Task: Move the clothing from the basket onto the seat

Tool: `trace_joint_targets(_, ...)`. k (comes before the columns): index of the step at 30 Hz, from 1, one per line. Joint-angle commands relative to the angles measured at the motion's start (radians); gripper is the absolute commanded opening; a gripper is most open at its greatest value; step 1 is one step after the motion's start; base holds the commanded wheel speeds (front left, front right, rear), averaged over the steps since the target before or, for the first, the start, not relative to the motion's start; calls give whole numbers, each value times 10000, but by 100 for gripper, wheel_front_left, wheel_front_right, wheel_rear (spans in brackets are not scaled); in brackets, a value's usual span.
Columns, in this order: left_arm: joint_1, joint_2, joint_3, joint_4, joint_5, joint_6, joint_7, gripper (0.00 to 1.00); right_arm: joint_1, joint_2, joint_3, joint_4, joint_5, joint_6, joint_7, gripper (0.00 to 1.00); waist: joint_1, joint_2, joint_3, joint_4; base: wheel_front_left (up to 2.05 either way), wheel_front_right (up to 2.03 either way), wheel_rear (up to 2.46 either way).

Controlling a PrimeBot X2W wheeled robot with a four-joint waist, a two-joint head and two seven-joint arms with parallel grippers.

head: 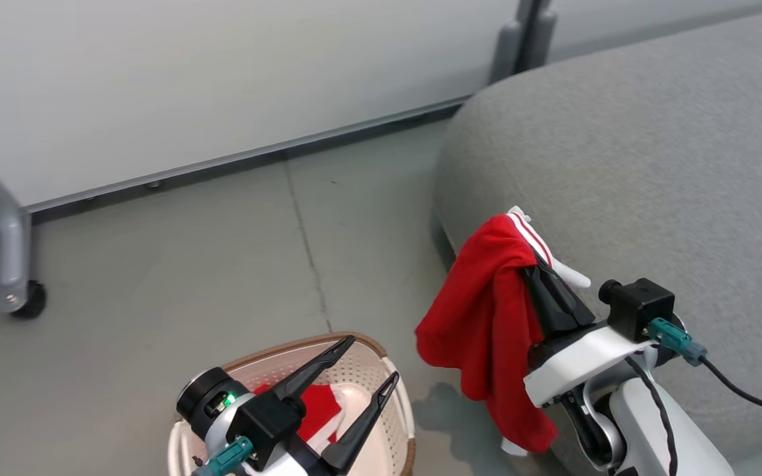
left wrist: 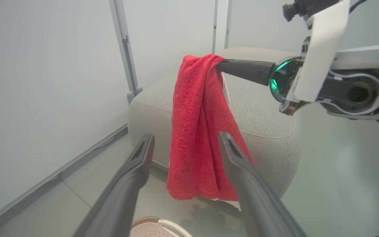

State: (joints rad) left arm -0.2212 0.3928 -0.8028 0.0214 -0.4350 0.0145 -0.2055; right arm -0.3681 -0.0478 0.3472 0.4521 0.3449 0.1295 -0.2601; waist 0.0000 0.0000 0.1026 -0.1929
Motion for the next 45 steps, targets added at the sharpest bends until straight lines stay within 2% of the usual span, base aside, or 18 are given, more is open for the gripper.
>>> trace_joint_targets(1, -160, 89, 22, -36, 42, -10, 51, 100, 66, -51, -97, -133, -74, 23, -61, 0, 0, 0, 289, -683, 0, 0, 0)
trace_joint_targets(10, -333, 439, 45, -344, 160, 34, 252, 100, -180, -51, -674, -663, -244, 23, -61, 0, 0, 0, 722, -1984, 0, 0, 0)
trace_joint_targets(19, -688, 690, 136, -815, 302, 68, 469, 100, -1337, -48, -2043, -931, -548, 23, -61, 0, 0, 0, 1289, -2399, 0, 0, 0)
trace_joint_targets(26, -1238, 979, 242, -1342, 394, -180, 673, 100, -3380, -42, -3687, -743, -1021, 23, -61, 0, 0, 0, 1873, -2257, 0, 0, 0)
trace_joint_targets(34, -1867, 1377, 433, -1975, 555, -368, 827, 100, -5563, -72, -5719, -326, -1901, 23, -58, 0, 0, 0, 2861, -1686, 0, 0, 0)
trace_joint_targets(39, -2094, 1708, 540, -2295, 638, -474, 896, 100, -6130, -179, -6538, 399, -2239, 23, -52, 0, 0, 0, 3583, -1417, 0, 0, 0)
trace_joint_targets(45, -2256, 1979, 570, -2502, 682, -568, 953, 100, -5863, -177, -7456, 2104, -2875, 22, -30, 0, 0, 0, 4216, -1297, 0, 0, 0)
